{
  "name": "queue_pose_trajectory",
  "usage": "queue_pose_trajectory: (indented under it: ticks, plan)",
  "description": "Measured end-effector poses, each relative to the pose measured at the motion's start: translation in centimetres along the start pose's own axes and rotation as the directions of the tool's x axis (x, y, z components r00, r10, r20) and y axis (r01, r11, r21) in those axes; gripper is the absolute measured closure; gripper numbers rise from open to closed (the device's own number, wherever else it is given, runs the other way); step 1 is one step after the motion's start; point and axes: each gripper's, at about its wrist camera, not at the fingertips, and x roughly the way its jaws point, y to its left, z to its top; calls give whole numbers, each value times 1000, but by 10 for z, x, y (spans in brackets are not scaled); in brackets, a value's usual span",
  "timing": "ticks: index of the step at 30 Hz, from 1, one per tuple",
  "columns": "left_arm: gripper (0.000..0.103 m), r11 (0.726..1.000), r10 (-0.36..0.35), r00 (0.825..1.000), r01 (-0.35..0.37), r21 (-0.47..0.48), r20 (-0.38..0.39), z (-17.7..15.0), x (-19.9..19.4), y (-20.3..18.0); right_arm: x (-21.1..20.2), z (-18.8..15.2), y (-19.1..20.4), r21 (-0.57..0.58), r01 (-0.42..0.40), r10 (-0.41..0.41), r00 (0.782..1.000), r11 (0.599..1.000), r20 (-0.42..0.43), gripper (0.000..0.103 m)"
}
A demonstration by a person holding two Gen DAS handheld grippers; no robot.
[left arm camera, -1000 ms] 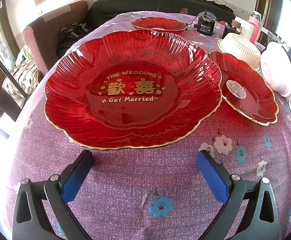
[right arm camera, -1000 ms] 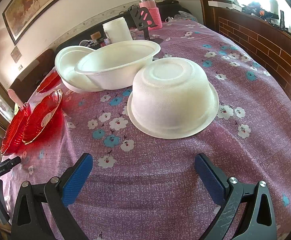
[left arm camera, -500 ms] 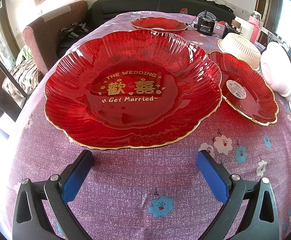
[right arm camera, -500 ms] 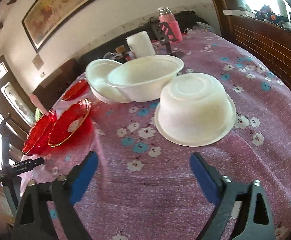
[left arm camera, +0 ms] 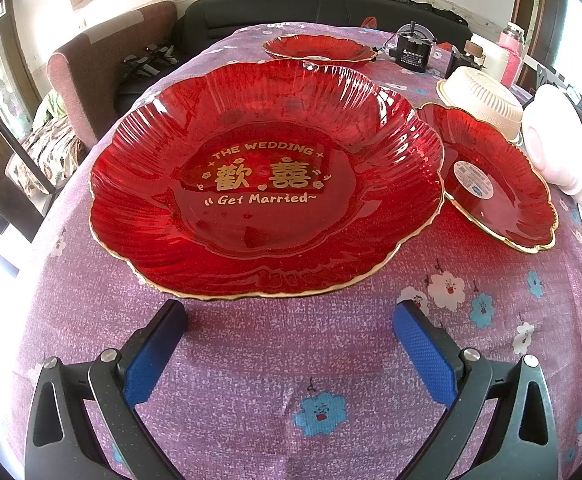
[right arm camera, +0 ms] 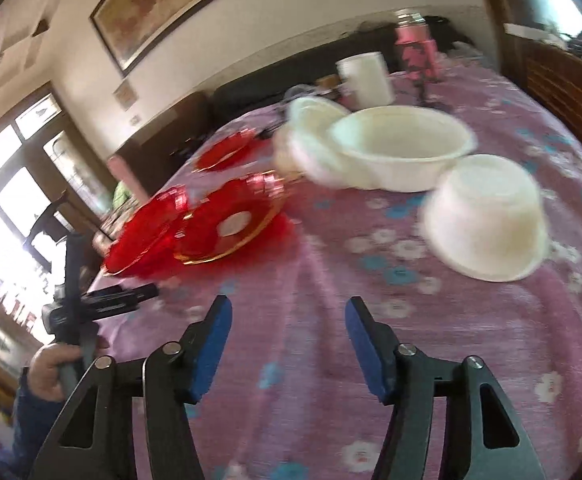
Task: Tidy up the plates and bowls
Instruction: 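Grasp the rim of the large red 'THE WEDDING' plate with the left tool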
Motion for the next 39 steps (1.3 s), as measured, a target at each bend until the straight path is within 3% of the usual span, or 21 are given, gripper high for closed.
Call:
queue_pose_trajectory:
  ticks: [7,12,17,21,27,31,35,37,39]
  plan:
    - [0,1000,23,999,-22,-15,30,-7,-12,4,40,16,46,-55,-86,80,992,995,-98,51]
    - [0,989,-128,991,130,-66,38,-28,-32,26,59,35,73,-108,-102,88,988,989,-130,55]
    - [2,980,-159,984,167,-110,77,-36,-54,55,87,61,92,-100,-146,128,977,984,-171,55]
    - [37,967,-163,983,175,-184,79,-23,-59,88,121,87,101,-66,-182,164,964,981,-210,55]
    - [36,926,-227,973,231,-298,49,13,-42,130,177,127,107,-4,-232,222,934,973,-280,55]
    - [36,917,-228,972,233,-323,55,33,-35,142,199,139,116,-23,-201,187,940,979,-285,62]
    - [37,911,-230,972,233,-340,48,46,-20,145,217,143,120,-36,-175,156,941,984,-301,78]
    - [46,907,-230,973,228,-354,37,54,-9,145,228,144,121,-31,-172,153,935,985,-320,80]
    - [58,893,-274,961,270,-361,41,59,-1,145,235,146,122,-38,-154,134,938,987,-321,80]
